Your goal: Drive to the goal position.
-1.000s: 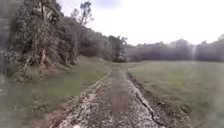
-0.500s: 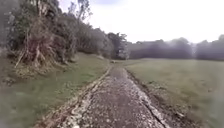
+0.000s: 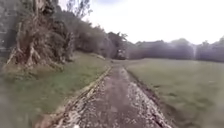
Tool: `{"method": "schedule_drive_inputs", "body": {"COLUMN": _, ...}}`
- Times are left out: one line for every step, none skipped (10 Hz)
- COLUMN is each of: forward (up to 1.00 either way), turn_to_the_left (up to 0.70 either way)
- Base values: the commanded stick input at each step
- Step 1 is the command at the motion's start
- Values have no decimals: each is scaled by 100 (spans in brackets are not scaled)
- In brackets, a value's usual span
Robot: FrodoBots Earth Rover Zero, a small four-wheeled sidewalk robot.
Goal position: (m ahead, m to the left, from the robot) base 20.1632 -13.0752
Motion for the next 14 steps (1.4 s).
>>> {"method": "schedule_drive_inputs", "body": {"forward": 85, "turn_to_the_left": 0}}
{"method": "schedule_drive_inputs", "body": {"forward": 85, "turn_to_the_left": 0}}
{"method": "schedule_drive_inputs", "body": {"forward": 85, "turn_to_the_left": 0}}
{"method": "schedule_drive_inputs", "body": {"forward": 85, "turn_to_the_left": -1}}
{"method": "schedule_drive_inputs", "body": {"forward": 85, "turn_to_the_left": -12}}
{"method": "schedule_drive_inputs", "body": {"forward": 85, "turn_to_the_left": -24}}
{"method": "schedule_drive_inputs", "body": {"forward": 85, "turn_to_the_left": -34}}
{"method": "schedule_drive_inputs", "body": {"forward": 85, "turn_to_the_left": -34}}
{"method": "schedule_drive_inputs", "body": {"forward": 85, "turn_to_the_left": -21}}
{"method": "schedule_drive_inputs", "body": {"forward": 85, "turn_to_the_left": -1}}
{"method": "schedule_drive_inputs", "body": {"forward": 85, "turn_to_the_left": 0}}
{"method": "schedule_drive_inputs", "body": {"forward": 85, "turn_to_the_left": 0}}
{"method": "schedule_drive_inputs", "body": {"forward": 85, "turn_to_the_left": 0}}
{"method": "schedule_drive_inputs", "body": {"forward": 85, "turn_to_the_left": 0}}
